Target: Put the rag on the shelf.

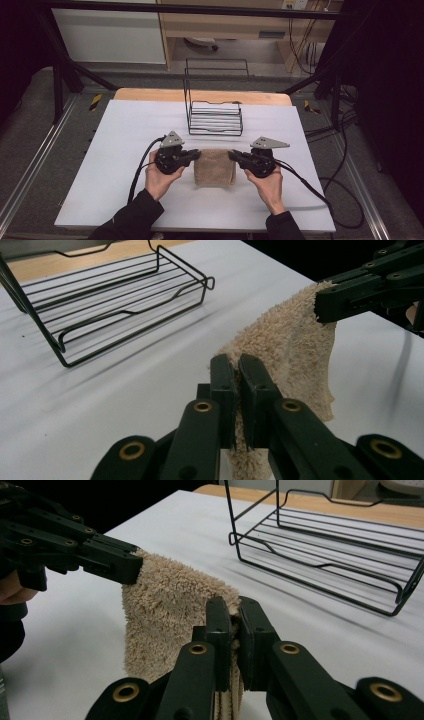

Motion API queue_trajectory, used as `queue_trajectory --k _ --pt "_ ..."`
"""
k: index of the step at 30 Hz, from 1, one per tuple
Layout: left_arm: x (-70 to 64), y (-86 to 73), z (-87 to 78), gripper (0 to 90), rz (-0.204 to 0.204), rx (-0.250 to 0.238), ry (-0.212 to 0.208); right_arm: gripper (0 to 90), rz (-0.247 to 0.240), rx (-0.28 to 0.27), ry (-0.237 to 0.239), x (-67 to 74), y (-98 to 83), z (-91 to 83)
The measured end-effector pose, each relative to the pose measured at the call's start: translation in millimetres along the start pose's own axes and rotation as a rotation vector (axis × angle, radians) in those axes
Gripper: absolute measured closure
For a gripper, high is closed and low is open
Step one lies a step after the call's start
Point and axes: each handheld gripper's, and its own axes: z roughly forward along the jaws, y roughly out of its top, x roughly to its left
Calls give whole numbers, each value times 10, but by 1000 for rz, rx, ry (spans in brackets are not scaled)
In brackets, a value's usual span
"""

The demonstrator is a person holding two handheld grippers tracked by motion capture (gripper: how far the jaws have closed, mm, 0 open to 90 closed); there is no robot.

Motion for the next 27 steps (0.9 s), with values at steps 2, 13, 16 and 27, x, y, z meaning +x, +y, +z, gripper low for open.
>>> queue_trajectory --k 2,13,16,27 --pt "-9 15 -24 850 2 -12 2 850 -6 -10 2 11 16 -19" --pt "-41 74 -117 851 3 -63 11 850 -37 -60 -7 72 76 -82" --pt "-51 91 -138 851 6 -74 13 850 -43 -71 -12 88 99 -101" --pt "-82 216 -269 851 13 -147 28 850 -80 -125 -22 170 250 -199"
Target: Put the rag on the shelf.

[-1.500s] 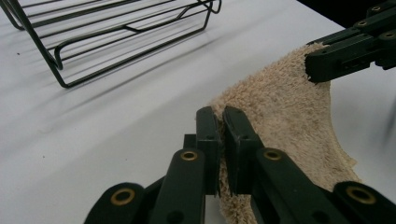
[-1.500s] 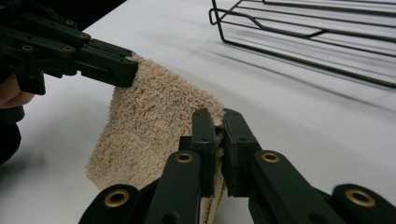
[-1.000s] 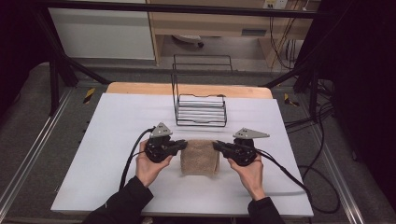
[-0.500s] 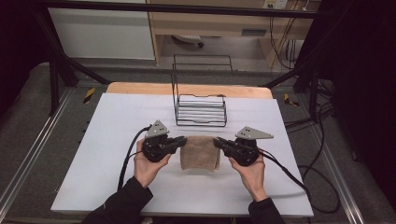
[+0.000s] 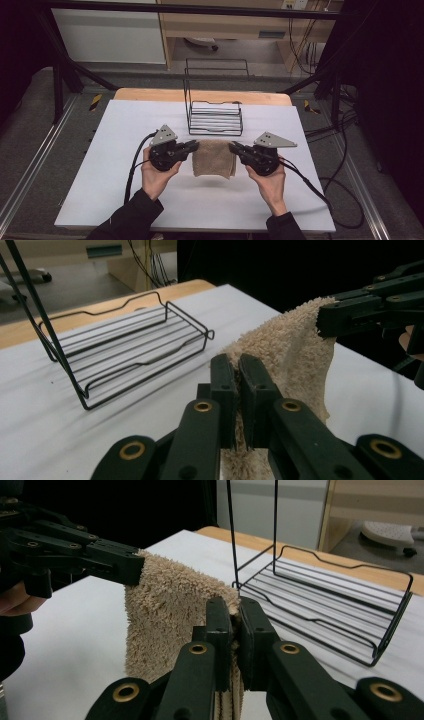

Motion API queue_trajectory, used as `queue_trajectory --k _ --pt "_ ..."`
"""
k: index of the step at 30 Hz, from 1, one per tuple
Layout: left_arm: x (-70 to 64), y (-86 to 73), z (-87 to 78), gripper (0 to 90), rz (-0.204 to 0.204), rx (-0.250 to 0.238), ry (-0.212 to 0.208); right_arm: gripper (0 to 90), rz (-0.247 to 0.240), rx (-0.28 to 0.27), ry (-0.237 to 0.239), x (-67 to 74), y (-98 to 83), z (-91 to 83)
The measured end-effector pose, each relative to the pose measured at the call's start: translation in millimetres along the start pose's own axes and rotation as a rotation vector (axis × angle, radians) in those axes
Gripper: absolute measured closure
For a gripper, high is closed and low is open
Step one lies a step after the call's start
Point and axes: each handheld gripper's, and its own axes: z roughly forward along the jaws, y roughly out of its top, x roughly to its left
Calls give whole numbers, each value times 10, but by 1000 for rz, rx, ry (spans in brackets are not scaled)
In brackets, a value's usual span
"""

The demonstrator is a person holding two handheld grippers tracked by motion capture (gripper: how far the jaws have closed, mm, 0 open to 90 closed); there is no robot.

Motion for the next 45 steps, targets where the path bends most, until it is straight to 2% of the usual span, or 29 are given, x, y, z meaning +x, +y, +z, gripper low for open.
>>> queue_trajectory --k 5,19,45 --pt "9 85 -38 851 5 -43 13 850 -19 -33 -12 26 103 -7" --pt "30 319 -84 852 13 -139 25 850 -29 -116 -40 22 351 -35" --pt "81 708 -112 856 24 -246 48 852 -66 -215 -78 -11 767 -59"
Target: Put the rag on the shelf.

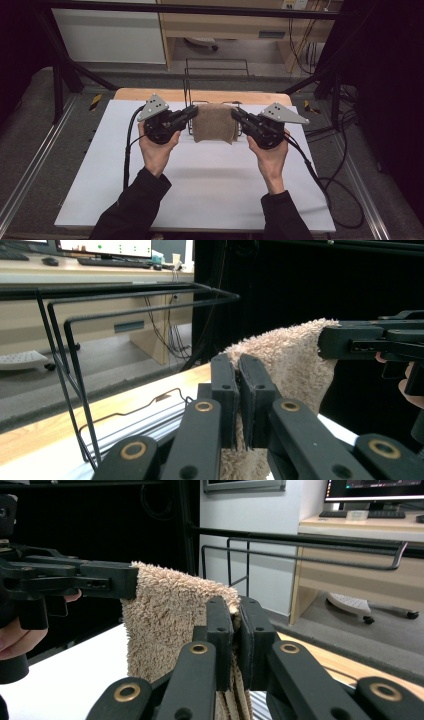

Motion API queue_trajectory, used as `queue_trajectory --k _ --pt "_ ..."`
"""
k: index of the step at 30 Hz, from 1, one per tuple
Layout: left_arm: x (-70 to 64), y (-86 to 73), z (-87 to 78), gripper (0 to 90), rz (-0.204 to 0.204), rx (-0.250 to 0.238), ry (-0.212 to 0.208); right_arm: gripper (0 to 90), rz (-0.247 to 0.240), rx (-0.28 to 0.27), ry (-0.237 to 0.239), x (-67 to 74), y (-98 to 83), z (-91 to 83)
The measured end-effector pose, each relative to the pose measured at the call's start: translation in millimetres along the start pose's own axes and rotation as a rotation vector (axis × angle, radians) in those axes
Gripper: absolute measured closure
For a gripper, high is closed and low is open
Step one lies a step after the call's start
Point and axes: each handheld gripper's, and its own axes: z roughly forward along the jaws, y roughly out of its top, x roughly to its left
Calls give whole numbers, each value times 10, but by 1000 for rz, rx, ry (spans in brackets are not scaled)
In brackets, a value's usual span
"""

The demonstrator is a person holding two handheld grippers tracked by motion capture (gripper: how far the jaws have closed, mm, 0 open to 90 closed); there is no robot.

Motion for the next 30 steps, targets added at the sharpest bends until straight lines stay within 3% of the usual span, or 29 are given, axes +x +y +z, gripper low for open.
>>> queue_trajectory --k 30 --pt "101 489 74 856 15 -85 37 853 -42 -85 -47 -50 490 148"
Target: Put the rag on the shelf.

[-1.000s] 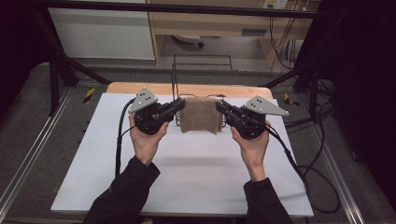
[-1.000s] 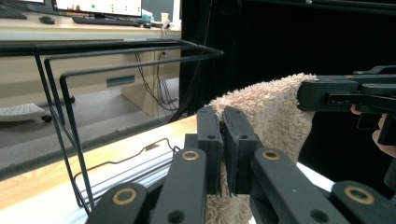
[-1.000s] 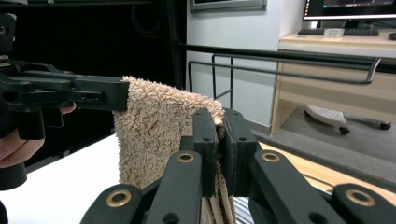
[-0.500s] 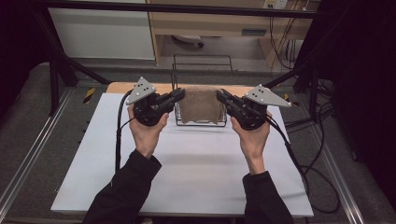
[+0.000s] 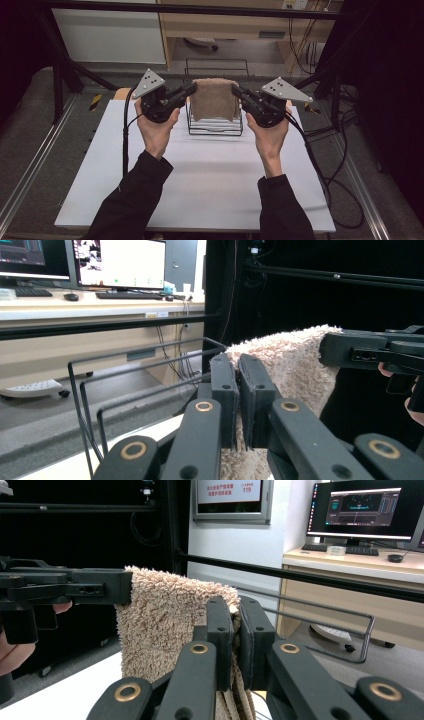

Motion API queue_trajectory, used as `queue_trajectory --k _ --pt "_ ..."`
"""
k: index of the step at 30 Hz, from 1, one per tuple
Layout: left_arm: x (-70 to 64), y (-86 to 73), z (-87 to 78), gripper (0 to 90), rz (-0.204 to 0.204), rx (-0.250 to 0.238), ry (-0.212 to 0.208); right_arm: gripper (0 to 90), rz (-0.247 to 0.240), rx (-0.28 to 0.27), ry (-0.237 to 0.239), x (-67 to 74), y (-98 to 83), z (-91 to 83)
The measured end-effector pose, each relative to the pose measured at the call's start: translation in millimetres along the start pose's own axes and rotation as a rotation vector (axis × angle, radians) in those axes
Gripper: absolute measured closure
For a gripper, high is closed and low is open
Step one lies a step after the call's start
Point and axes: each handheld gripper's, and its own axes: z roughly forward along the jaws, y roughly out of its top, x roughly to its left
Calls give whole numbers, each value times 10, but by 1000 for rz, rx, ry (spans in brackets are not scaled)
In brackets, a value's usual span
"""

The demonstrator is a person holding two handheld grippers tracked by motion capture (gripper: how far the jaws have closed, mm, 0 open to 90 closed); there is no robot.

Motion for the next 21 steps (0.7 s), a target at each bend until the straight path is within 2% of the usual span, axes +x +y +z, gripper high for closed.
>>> queue_trajectory --k 21 --pt "168 332 183 856 11 -31 20 853 -29 -27 -44 -93 313 225"
